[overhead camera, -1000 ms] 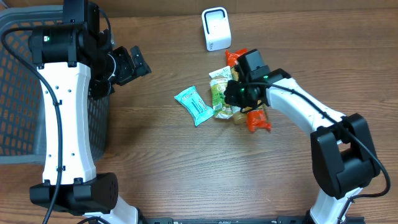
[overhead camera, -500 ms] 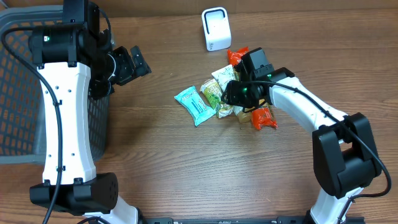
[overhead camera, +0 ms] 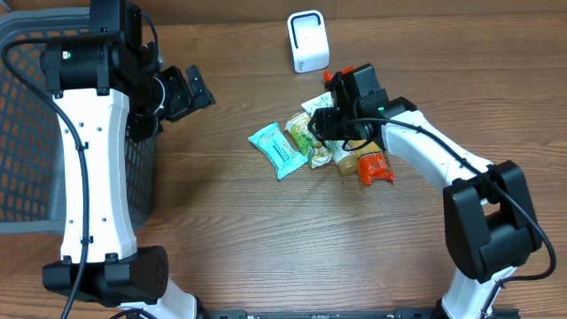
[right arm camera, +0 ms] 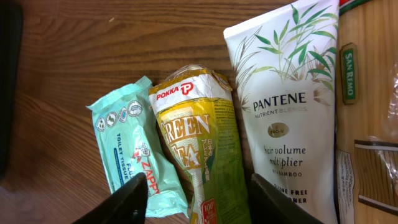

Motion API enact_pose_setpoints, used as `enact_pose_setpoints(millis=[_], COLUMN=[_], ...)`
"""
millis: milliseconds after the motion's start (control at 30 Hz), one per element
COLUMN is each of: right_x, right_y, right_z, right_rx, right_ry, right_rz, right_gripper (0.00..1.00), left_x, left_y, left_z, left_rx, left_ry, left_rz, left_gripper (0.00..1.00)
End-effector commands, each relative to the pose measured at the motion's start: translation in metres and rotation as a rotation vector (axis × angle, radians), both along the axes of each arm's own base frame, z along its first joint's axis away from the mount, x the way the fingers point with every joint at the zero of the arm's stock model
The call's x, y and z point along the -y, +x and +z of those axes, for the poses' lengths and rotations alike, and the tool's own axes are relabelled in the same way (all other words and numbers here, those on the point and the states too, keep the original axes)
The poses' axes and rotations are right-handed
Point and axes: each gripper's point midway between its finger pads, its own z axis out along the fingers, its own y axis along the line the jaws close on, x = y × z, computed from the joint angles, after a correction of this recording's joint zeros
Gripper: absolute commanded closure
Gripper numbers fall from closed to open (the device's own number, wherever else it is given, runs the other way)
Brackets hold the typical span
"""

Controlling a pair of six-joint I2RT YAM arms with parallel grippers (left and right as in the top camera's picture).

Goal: Scan the item barcode
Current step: 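Grasp the green tea pouch with the right gripper and lift it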

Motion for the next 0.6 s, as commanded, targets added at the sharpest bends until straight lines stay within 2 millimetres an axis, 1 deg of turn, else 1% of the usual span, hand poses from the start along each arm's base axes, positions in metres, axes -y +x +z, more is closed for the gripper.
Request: enact_pose_setpoints(millis=[0,100,133,200,233,300,367,400,467,567], right_x=[-0.007,-0.014,-0.018,-0.025,-0.028,-0.029,-0.026,-0.024,-0.02,-0.011], right_y=[-0.007,-0.014,-0.016,-0.02,-0.021,-0.019,-0.017,-0.016,-0.012,-0.005], right_z=[-0.019,-0.033,-0.035,-0.036,-0.035,-0.034,-0.033,-0.032,-0.025,-0.011], right_rx=[-0.017,-0.045,-0.05,-0.045,-0.034,-0.011,0.006,0.016,0.033,0.067], right_ry=[-0.032,-0.045,-0.047,-0.052,-0.066,-0.108,-0.159,-0.19,-0.241,-0.336], right_rz=[0.034,0.055,0.063,0.08,0.083,0.076,0.061,0.05,0.032,-0.001], right_gripper=[0.51,0.54,0.55,0.6,0.67,0.84,0.93,0.96,0.96,0.96], left_x=[0.002,0.002,0.002,0.002,0.002,0.002,0.002,0.002,0.002,0.002], left_y=[-0.001,-0.001,-0.001,-0.001,-0.001,-0.001,-0.001,-0.001,-0.001,-0.001], left_z=[0.0,0.0,0.0,0.0,0.0,0.0,0.0,0.0,0.0,0.0], left_rx=[0.005,0.005,0.005,0.005,0.005,0.005,0.005,0.005,0.005,0.005], left_ry=[0.01,0.01,0.01,0.01,0.01,0.01,0.01,0.01,0.01,0.01], left_rz=[-0.025,-0.025,-0.025,-0.025,-0.025,-0.025,-0.025,-0.025,-0.025,-0.025], left_gripper=[0.0,0.0,0.0,0.01,0.0,0.0,0.0,0.0,0.0,0.0])
